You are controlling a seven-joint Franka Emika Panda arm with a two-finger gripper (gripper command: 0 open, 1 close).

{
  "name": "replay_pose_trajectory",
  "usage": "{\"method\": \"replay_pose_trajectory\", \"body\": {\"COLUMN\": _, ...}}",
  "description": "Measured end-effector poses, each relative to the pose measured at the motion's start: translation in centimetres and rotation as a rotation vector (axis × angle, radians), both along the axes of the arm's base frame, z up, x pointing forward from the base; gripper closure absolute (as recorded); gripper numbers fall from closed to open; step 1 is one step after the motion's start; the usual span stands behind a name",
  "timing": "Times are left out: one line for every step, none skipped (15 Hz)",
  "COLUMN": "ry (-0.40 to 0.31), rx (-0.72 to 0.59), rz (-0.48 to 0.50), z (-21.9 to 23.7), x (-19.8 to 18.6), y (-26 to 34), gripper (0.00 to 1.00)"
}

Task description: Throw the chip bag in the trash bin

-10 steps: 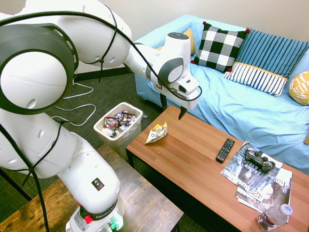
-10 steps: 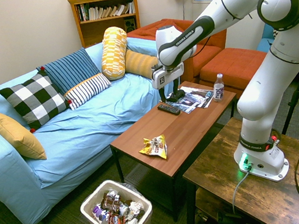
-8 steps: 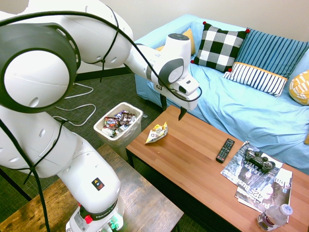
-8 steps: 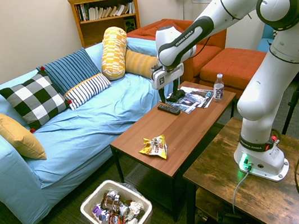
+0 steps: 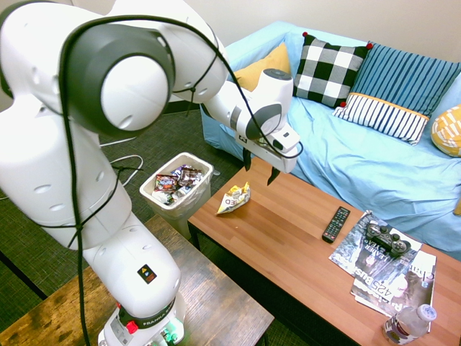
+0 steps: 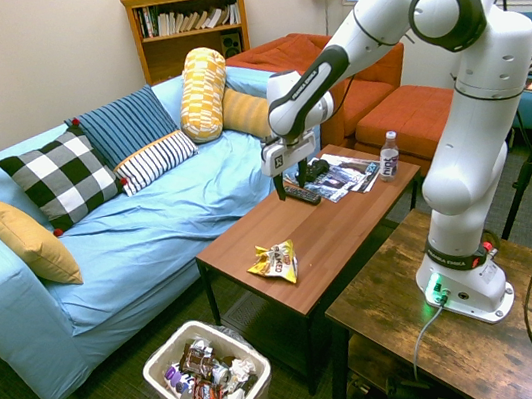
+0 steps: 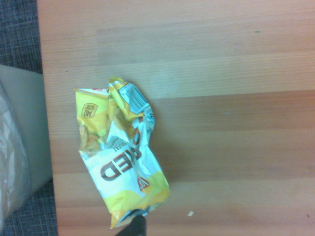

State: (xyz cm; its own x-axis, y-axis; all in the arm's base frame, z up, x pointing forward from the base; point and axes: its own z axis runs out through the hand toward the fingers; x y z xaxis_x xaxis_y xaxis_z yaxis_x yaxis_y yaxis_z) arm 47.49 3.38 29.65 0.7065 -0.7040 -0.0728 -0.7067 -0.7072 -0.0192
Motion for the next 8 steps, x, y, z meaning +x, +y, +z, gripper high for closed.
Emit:
{"method": "replay_pose_trajectory", "body": {"ry": 0.015, "rx": 0.012, "rz": 0.012, "z": -1.3, "x": 0.7, "y": 0.4, "gripper": 0.00}}
{"method": "replay_pose_trajectory", "body": {"ry": 0.028, "rx": 0.023, "rz": 0.025, "z": -2.5, "x": 1.5, "y": 0.6, "gripper": 0.00}}
{"method": "replay_pose_trajectory", "body": {"ry": 0.040, "rx": 0.033, "rz": 0.037, "z": -3.5, "x": 2.3, "y": 0.9, "gripper": 0.00}}
{"method": "replay_pose_trajectory", "body": {"ry": 0.052, "rx": 0.047, "rz": 0.050, "z": -4.7, "x": 3.2, "y": 1.4, "gripper": 0.00}}
{"method": "replay_pose_trajectory", "body": {"ry": 0.064, "rx": 0.060, "rz": 0.062, "z": -5.8, "x": 3.9, "y": 1.8, "gripper": 0.00}}
{"method": "replay_pose_trajectory", "body": {"ry": 0.076, "rx": 0.069, "rz": 0.072, "z": -6.9, "x": 4.6, "y": 2.3, "gripper": 0.00}}
{"method": "replay_pose_trajectory", "body": {"ry": 0.087, "rx": 0.075, "rz": 0.082, "z": -8.0, "x": 5.1, "y": 2.8, "gripper": 0.00}}
{"method": "replay_pose_trajectory", "body": {"ry": 0.099, "rx": 0.076, "rz": 0.091, "z": -9.0, "x": 5.6, "y": 3.5, "gripper": 0.00}}
